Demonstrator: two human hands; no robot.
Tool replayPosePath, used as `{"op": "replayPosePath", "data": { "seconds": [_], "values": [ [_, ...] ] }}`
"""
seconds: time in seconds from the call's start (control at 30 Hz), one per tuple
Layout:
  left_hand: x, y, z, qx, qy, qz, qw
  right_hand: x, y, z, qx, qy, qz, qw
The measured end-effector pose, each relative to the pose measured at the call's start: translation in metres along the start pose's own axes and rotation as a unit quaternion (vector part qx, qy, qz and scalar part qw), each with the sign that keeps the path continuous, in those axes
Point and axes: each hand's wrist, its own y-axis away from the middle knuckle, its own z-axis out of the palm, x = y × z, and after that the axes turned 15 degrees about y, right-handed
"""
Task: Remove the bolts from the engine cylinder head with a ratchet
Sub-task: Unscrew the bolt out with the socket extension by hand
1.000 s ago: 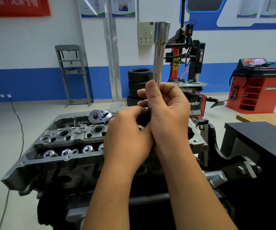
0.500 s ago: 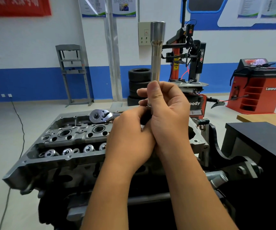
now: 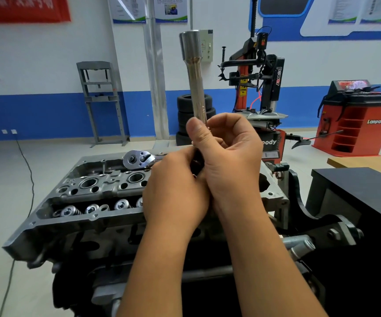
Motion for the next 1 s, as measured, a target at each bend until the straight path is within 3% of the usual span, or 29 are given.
{"op": "replayPosePath", "data": {
  "seconds": [0.17,0.3,0.4,0.67,1.0],
  "values": [
    [-0.0033,-0.0005,-0.0007,-0.057,0.009,0.018,0.998,0.0002,-0.0023,-0.0007,0.014,-0.022,0.02,0.999],
    [-0.0061,-0.0009,0.002,-0.003,-0.005,0.016,1.0,0.0006,-0.0034,0.0006,-0.041,-0.021,0.039,0.998],
    [-0.0065,-0.0009,0.0023,0.023,-0.004,0.009,1.0,-0.0002,-0.0016,0.0013,-0.038,-0.022,0.025,0.999],
    [-0.0079,-0.0024,-0.0004,-0.03,0.008,0.023,0.999,0.0001,-0.0025,0.0004,-0.034,-0.019,0.031,0.999],
    [-0.0069,0.0001,0.0036,0.018,0.005,0.038,0.999,-0.0001,-0.0023,-0.0012,-0.029,-0.042,0.027,0.998]
  ]
}}
